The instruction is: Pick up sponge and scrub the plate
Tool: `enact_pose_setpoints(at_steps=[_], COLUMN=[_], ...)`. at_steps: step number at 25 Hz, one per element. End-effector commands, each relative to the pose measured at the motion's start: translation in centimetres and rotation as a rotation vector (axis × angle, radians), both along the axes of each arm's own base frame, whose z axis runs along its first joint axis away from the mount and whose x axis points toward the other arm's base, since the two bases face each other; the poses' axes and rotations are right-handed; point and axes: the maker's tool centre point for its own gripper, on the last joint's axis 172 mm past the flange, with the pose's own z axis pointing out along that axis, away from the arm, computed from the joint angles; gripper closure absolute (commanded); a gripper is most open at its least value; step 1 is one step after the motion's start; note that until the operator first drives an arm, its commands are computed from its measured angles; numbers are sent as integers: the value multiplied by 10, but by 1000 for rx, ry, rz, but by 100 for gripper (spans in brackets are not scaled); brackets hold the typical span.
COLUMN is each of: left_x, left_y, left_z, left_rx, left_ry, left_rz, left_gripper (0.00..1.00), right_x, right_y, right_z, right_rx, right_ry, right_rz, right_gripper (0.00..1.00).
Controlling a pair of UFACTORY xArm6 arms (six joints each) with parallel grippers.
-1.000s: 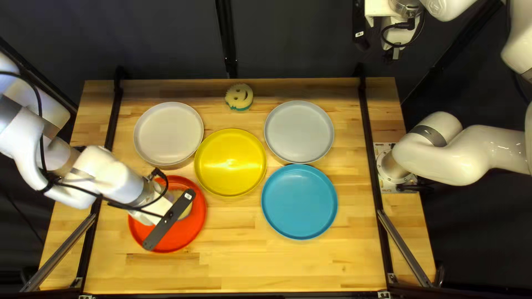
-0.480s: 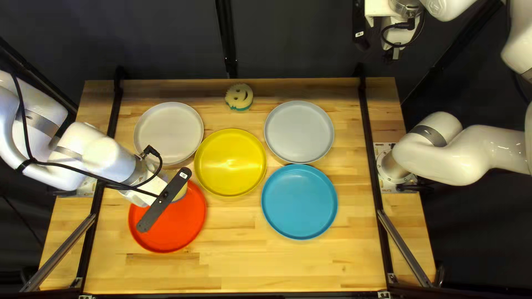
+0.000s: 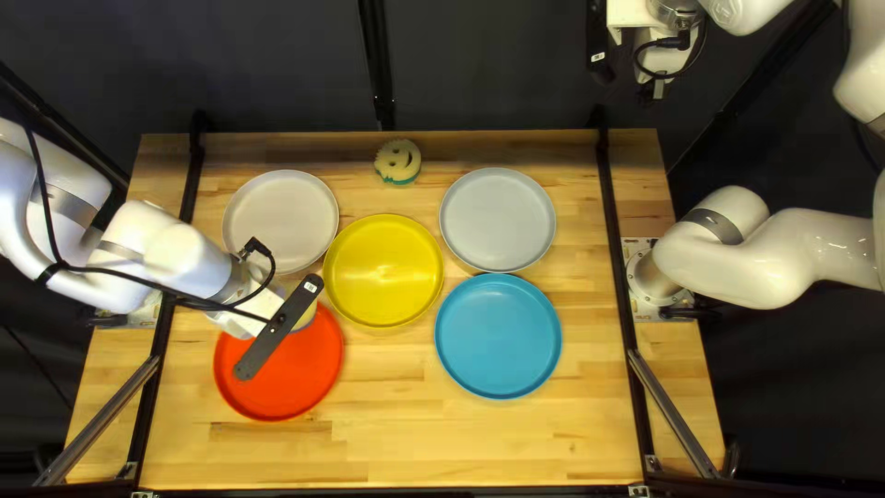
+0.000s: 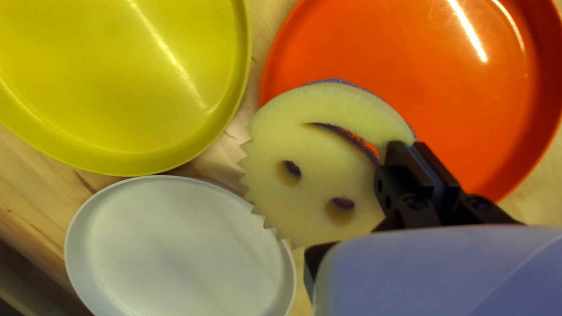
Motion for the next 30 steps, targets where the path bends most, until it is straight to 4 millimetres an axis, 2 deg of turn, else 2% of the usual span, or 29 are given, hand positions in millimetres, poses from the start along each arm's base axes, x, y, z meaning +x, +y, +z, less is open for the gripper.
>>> enact_pose_setpoints(at_steps=[1, 5, 11, 16, 30], left_x=[-11, -24, -36, -44, -50], left_y=[43, 74, 96, 110, 115], left_z=[-10, -22, -48, -59, -64], left_rx=[11, 10, 7, 9, 10], left_ry=[27, 44, 55, 63, 75], left_rz=[15, 31, 34, 47, 62], left_gripper=[100, 100, 100, 100, 100], right_x=[0, 0, 0, 0, 0], right_y=[0, 0, 0, 0, 0], right_z=[0, 0, 0, 0, 0], right_rx=[0, 0, 0, 0, 0], right_ry=[0, 0, 0, 0, 0], right_rz=[0, 0, 0, 0, 0], right_gripper=[0, 0, 0, 0, 0])
